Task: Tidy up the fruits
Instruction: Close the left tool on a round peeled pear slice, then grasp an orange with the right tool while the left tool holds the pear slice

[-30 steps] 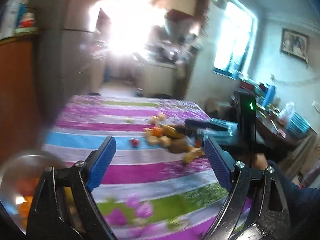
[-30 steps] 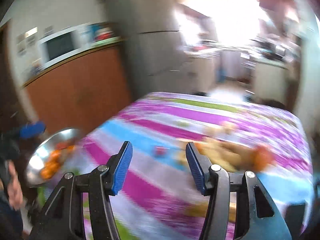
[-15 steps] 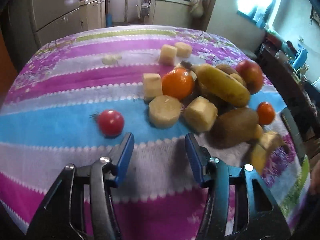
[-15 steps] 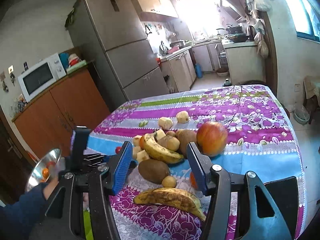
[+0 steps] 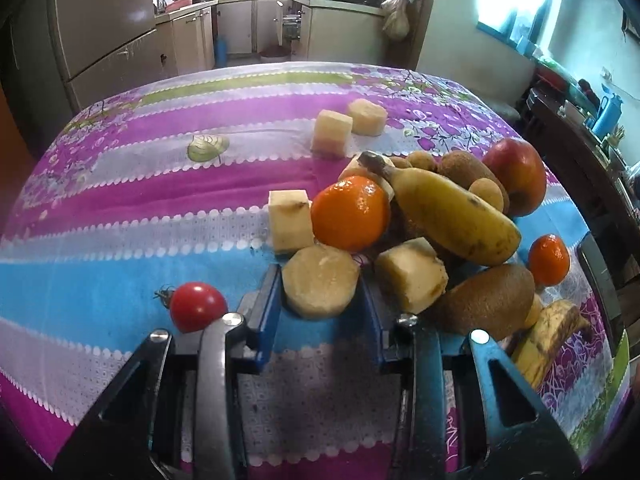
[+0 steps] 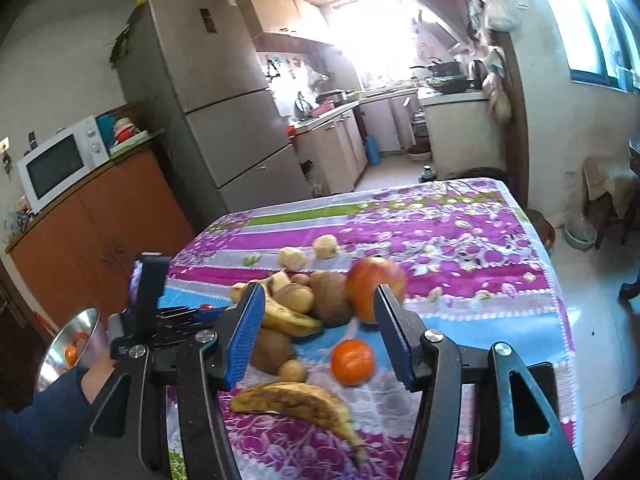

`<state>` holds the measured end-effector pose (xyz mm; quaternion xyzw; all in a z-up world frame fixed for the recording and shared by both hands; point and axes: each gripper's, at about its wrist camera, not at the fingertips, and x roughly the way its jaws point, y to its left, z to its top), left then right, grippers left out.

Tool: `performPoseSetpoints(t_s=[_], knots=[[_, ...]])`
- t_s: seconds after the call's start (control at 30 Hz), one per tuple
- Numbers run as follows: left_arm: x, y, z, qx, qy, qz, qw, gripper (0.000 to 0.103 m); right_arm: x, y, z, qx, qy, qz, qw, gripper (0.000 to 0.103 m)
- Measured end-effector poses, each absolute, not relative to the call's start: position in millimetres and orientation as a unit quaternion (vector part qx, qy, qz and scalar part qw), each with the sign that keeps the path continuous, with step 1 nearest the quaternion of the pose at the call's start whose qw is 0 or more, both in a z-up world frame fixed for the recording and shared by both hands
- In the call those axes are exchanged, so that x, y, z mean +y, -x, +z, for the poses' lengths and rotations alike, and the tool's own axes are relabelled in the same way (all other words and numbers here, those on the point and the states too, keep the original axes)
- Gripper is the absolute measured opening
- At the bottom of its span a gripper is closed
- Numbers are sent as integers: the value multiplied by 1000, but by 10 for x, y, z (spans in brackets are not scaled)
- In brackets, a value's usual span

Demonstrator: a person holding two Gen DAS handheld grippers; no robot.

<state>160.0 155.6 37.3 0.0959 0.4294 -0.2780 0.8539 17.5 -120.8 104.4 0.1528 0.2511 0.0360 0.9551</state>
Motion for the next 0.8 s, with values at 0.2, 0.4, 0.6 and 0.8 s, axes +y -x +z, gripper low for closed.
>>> performPoseSetpoints(t_s=[0.2, 0.4, 0.6, 0.8], knots=[[1718, -1395, 473, 413, -59, -293, 860, 37, -1350, -348, 802, 324, -140, 4, 936, 60], [1721, -1416, 409, 423, -39, -305, 852, 37, -1150, -590, 510, 380, -130, 28, 915, 59], [1711, -1437, 374, 428, -33, -305, 850, 37, -1048, -713, 325, 409, -108, 22, 906, 59], [1727, -1443, 353, 432, -31, -307, 848, 37, -954, -803, 181, 428, -82, 9, 900, 46]])
